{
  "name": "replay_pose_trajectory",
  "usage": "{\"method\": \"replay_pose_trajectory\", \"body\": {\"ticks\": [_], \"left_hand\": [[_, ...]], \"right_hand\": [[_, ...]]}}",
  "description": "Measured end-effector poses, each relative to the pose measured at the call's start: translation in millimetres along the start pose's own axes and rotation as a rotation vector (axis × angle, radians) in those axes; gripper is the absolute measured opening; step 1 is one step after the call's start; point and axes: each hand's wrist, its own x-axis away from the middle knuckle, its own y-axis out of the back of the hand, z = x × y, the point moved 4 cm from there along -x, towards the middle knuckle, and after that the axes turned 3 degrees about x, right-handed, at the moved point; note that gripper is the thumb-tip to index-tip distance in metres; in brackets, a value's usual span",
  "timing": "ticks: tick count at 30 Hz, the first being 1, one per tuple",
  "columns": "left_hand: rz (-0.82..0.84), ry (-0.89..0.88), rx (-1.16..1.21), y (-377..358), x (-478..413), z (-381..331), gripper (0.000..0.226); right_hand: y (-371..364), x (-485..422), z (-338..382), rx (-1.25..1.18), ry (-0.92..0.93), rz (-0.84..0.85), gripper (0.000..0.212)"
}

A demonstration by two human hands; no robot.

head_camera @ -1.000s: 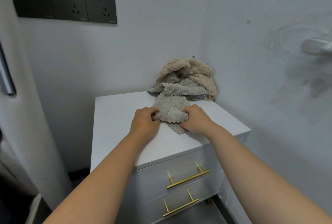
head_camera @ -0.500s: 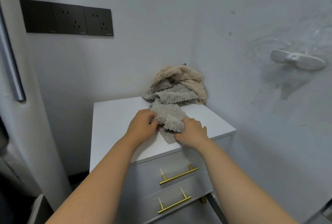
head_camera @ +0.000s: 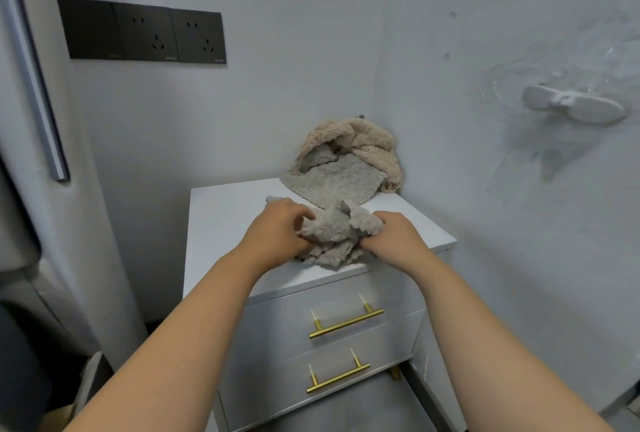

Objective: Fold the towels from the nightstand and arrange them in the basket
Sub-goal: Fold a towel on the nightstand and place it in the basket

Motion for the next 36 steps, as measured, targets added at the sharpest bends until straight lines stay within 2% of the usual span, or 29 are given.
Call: {"method": "replay_pose_trajectory", "body": {"ticks": [4, 7, 10, 13, 17, 19, 21, 24, 26, 29, 34, 36], "left_hand": [[-0.142, 0.105, 0.114, 7, -3, 10, 0.010], [-0.218, 0.168, 0.274, 10, -3, 6, 0.014], [-0.245, 0.220, 0.496, 10, -4, 0, 0.023], [-0.225, 0.229, 0.597, 5, -7, -2, 0.005], [-0.080, 0.157, 0.493, 7, -7, -7, 0.061], [0.026, 0.110, 0.465, 8, -9, -7, 0.070], [0.094, 0.080, 0.342, 8, -11, -1, 0.059], [0.094, 0.063, 0.118, 10, -11, 3, 0.031], [0.049, 0.079, 0.121, 13, -9, 2, 0.022], [-0.010, 0.161, 0.284, 19, -8, 12, 0.020], [-0.003, 0.307, 0.819, 26, -5, 23, 0.016], [-0.004, 0.349, 0.918, 26, -5, 24, 0.020]], "right_hand": [[16, 2, 4, -0.164, -0.014, -0.036, 0.012], [22, 2, 6, -0.264, -0.028, -0.018, 0.006], [23, 2, 7, -0.293, -0.038, -0.026, 0.019], [24, 0, 3, -0.375, -0.063, -0.063, 0.030], [34, -2, -2, -0.536, -0.112, -0.033, 0.022], [39, -1, -2, -0.575, -0.099, 0.057, 0.021], [42, 1, -1, -0.582, -0.084, 0.138, 0.022], [43, 4, -2, -0.658, -0.081, 0.181, 0.025], [43, 6, -2, -0.744, -0.098, 0.219, 0.026], [41, 7, -6, -0.839, -0.134, 0.266, 0.025], [39, 6, -12, -1.064, -0.192, 0.316, 0.035], [37, 5, -14, -1.099, -0.224, 0.281, 0.026]]}}
